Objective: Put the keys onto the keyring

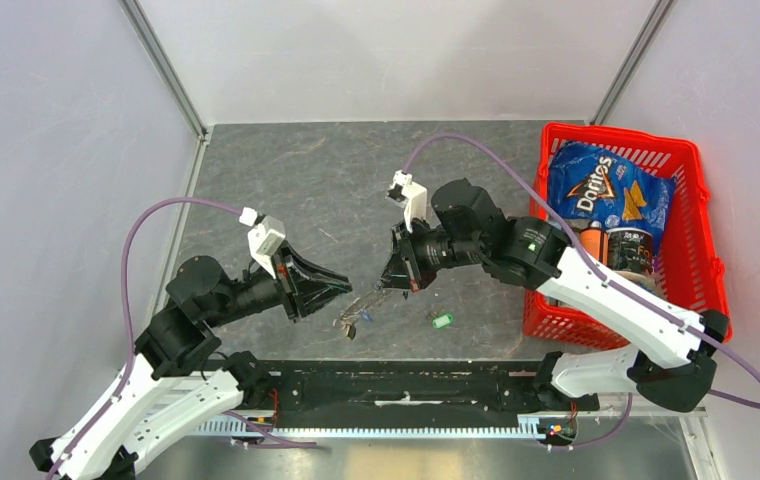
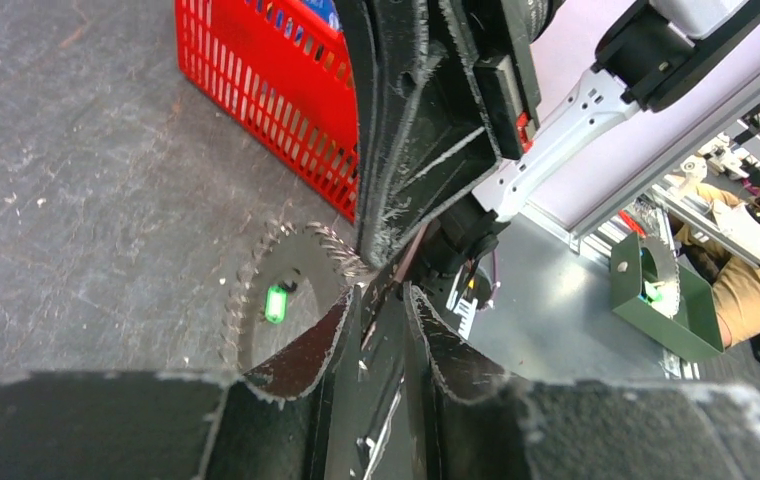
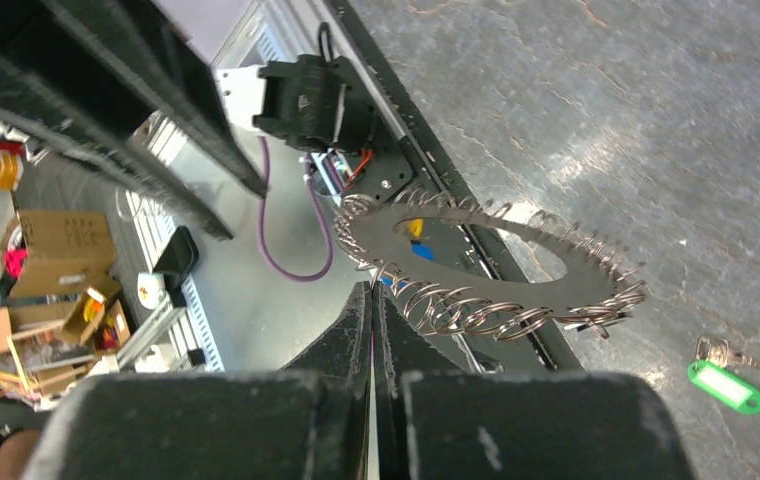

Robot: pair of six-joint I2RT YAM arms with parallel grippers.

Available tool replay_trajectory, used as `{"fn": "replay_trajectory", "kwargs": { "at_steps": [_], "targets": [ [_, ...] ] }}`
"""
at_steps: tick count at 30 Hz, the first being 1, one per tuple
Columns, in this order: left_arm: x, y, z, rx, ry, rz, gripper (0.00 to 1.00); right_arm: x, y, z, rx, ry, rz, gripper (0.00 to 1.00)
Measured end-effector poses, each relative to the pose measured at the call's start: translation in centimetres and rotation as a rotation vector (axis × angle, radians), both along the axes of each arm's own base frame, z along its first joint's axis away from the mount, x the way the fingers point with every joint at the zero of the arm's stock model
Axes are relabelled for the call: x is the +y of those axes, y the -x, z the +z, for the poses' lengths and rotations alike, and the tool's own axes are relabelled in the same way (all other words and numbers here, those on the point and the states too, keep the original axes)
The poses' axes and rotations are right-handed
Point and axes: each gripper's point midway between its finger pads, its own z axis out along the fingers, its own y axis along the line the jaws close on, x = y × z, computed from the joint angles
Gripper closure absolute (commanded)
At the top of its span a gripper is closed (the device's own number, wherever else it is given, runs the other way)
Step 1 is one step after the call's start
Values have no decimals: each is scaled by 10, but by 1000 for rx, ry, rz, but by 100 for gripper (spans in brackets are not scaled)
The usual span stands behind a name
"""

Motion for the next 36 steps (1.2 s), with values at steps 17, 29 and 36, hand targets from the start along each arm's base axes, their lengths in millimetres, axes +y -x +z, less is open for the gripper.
{"fn": "replay_trajectory", "kwargs": {
  "at_steps": [17,29,36],
  "targets": [
    [-12,7,20,-30,68,-82,72,-9,39,41,-324,-21,331,100],
    [-15,18,37,-43,136,-146,72,-6,41,39,-417,9,347,100],
    [-18,23,33,-27,145,-188,72,-3,37,59,-457,-38,322,100]
  ]
}}
